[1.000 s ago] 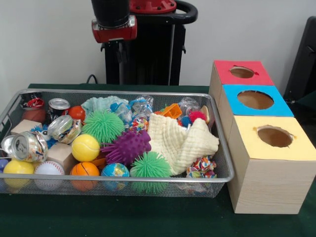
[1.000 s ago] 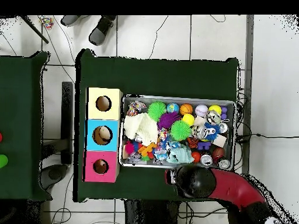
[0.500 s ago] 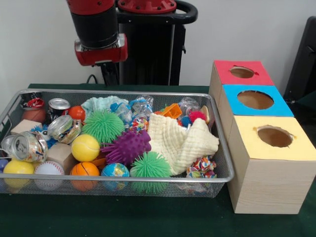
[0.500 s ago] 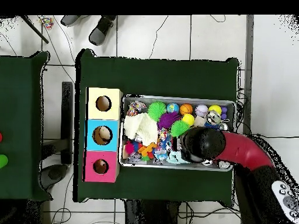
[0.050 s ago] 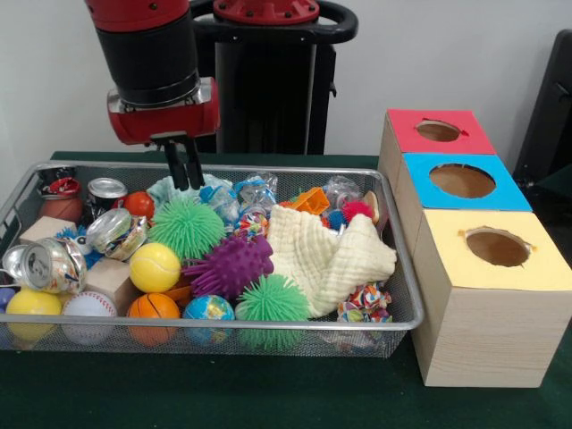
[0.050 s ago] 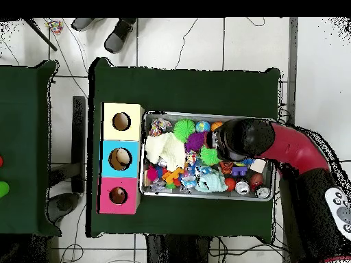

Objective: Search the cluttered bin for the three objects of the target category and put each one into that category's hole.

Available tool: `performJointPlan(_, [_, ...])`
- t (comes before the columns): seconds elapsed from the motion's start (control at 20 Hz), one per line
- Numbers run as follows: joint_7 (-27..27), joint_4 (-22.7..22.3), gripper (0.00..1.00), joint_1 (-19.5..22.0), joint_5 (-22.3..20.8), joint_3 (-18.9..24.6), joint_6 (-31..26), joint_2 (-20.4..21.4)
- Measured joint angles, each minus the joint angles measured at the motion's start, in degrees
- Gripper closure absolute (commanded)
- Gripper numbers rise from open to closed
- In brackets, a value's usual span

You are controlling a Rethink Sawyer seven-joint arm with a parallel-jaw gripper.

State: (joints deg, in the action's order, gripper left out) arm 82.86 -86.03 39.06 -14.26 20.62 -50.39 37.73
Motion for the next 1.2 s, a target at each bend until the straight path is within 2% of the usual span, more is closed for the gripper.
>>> performJointPlan(0.05, [0.0,1.4,0.00,0.0,0.0,0.0,0.0,-0.2])
performJointPlan(0.4, [0.0,4.3,0.00,0.0,0.7,0.0,0.0,-0.4])
performJointPlan(0.75, [0.0,4.1,0.00,0.9,0.9,0.4,0.2,0.1])
performJointPlan(0.9, [0.0,2.4,0.00,2.0,0.8,0.6,2.4,0.6])
performJointPlan(1.2, [0.0,-3.2,0.00,4.6,-0.9,0.7,10.6,1.8])
